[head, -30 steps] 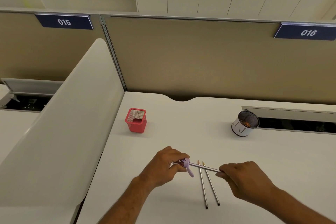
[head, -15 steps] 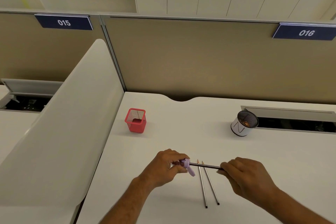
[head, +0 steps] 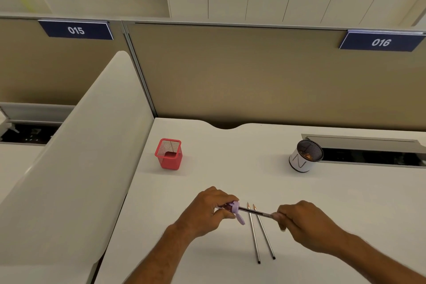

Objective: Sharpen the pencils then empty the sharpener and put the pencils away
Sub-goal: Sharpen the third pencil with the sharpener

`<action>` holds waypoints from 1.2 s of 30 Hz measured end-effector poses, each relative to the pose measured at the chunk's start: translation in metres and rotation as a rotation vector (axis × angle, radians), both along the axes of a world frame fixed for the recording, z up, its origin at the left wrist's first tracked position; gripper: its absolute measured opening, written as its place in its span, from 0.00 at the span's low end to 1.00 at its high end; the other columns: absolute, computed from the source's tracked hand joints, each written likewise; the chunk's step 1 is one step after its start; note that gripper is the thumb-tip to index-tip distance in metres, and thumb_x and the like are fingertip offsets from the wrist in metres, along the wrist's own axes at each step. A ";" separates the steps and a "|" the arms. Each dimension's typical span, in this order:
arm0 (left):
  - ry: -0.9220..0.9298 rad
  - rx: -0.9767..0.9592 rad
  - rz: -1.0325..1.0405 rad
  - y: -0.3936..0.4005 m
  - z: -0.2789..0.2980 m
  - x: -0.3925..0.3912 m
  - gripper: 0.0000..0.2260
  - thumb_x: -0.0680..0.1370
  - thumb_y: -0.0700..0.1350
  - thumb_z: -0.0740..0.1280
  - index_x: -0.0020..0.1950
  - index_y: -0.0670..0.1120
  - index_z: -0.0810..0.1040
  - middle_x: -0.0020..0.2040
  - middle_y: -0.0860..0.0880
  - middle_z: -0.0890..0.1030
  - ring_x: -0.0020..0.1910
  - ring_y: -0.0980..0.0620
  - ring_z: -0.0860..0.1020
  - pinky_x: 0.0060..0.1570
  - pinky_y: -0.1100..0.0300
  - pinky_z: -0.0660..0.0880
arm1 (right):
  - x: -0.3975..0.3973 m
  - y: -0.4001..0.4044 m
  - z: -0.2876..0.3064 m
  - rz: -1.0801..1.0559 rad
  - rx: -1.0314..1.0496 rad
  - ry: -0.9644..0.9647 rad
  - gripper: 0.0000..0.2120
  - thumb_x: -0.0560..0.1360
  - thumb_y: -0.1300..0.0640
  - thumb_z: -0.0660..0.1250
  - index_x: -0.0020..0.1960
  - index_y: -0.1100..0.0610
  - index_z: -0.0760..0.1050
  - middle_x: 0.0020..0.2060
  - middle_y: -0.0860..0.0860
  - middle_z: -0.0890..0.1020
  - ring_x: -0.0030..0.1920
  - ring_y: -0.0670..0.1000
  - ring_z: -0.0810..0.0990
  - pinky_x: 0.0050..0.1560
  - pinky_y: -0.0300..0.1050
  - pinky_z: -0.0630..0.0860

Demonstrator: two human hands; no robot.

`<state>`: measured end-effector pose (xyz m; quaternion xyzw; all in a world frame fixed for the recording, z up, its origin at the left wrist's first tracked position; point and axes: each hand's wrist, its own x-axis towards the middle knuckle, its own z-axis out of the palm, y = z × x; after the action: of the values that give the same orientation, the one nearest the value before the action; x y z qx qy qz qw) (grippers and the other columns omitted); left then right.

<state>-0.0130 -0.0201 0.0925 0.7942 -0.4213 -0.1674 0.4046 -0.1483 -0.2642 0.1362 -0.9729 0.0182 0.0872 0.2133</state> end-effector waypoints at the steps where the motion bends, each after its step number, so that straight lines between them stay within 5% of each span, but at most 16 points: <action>1: 0.006 0.002 -0.002 -0.001 0.000 0.000 0.07 0.75 0.43 0.71 0.47 0.55 0.79 0.47 0.59 0.83 0.46 0.55 0.75 0.47 0.64 0.73 | -0.001 0.000 0.000 -0.006 0.027 -0.015 0.19 0.79 0.40 0.56 0.40 0.50 0.76 0.24 0.42 0.72 0.27 0.45 0.71 0.32 0.39 0.67; 5: 0.026 0.005 0.003 -0.003 0.001 0.001 0.07 0.74 0.44 0.70 0.47 0.56 0.79 0.46 0.60 0.83 0.46 0.55 0.75 0.47 0.65 0.73 | -0.008 0.003 0.002 0.000 -0.032 -0.225 0.12 0.71 0.40 0.66 0.42 0.49 0.77 0.30 0.40 0.76 0.29 0.42 0.74 0.30 0.40 0.75; 11: 0.058 -0.006 0.037 -0.007 0.001 -0.001 0.08 0.74 0.44 0.69 0.49 0.57 0.79 0.44 0.66 0.82 0.46 0.55 0.75 0.45 0.64 0.74 | -0.010 -0.002 -0.007 0.128 -0.346 -0.564 0.12 0.75 0.50 0.65 0.39 0.55 0.81 0.24 0.47 0.76 0.22 0.52 0.71 0.20 0.44 0.69; 15: 0.028 0.013 0.030 -0.007 0.001 0.001 0.10 0.75 0.43 0.70 0.51 0.57 0.80 0.47 0.62 0.83 0.47 0.56 0.76 0.47 0.65 0.73 | -0.012 -0.002 -0.007 0.138 -0.357 -0.467 0.15 0.76 0.47 0.60 0.38 0.53 0.80 0.24 0.45 0.77 0.21 0.49 0.73 0.19 0.40 0.69; 20: 0.001 0.000 0.035 -0.008 0.001 0.000 0.10 0.75 0.41 0.70 0.50 0.56 0.80 0.48 0.62 0.83 0.48 0.57 0.75 0.47 0.69 0.70 | -0.007 -0.003 0.001 0.118 -0.333 -0.276 0.09 0.76 0.47 0.68 0.41 0.51 0.78 0.27 0.45 0.80 0.25 0.50 0.75 0.27 0.41 0.70; 23: -0.035 0.007 0.012 -0.008 0.001 -0.001 0.10 0.75 0.41 0.70 0.51 0.55 0.80 0.49 0.61 0.83 0.48 0.57 0.75 0.48 0.67 0.73 | -0.005 -0.002 0.003 -0.006 -0.010 0.040 0.17 0.81 0.44 0.57 0.42 0.49 0.78 0.26 0.44 0.77 0.28 0.47 0.73 0.37 0.45 0.72; 27: -0.025 0.000 -0.016 -0.010 0.007 0.000 0.08 0.74 0.42 0.69 0.48 0.55 0.80 0.46 0.62 0.82 0.46 0.57 0.75 0.47 0.65 0.73 | 0.000 -0.003 0.007 -0.169 0.406 0.174 0.18 0.80 0.46 0.62 0.33 0.50 0.76 0.20 0.45 0.74 0.23 0.44 0.71 0.33 0.40 0.70; 30: 0.031 0.042 -0.031 -0.011 0.009 0.002 0.06 0.75 0.44 0.70 0.49 0.55 0.80 0.45 0.61 0.82 0.46 0.56 0.75 0.46 0.63 0.74 | -0.007 0.001 0.007 -0.132 0.196 0.006 0.09 0.72 0.43 0.69 0.40 0.48 0.77 0.27 0.43 0.77 0.28 0.42 0.73 0.33 0.34 0.70; 33: 0.151 0.104 -0.029 -0.009 0.015 0.007 0.07 0.76 0.47 0.70 0.52 0.58 0.81 0.46 0.58 0.83 0.46 0.55 0.78 0.48 0.57 0.77 | -0.012 -0.002 0.005 0.054 -0.128 -0.328 0.09 0.74 0.46 0.67 0.43 0.50 0.81 0.30 0.43 0.80 0.27 0.43 0.74 0.27 0.42 0.74; 36: 0.276 0.075 -0.047 -0.010 0.029 0.011 0.11 0.74 0.48 0.69 0.49 0.65 0.82 0.46 0.61 0.83 0.47 0.60 0.80 0.47 0.65 0.77 | -0.009 -0.008 0.008 0.211 -0.364 -0.624 0.08 0.75 0.53 0.70 0.46 0.57 0.83 0.31 0.48 0.81 0.26 0.53 0.73 0.23 0.45 0.71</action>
<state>-0.0017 -0.0301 0.1216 0.7682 -0.3734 -0.3002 0.4246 -0.1573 -0.2720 0.1440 -0.9712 -0.1329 -0.1963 0.0219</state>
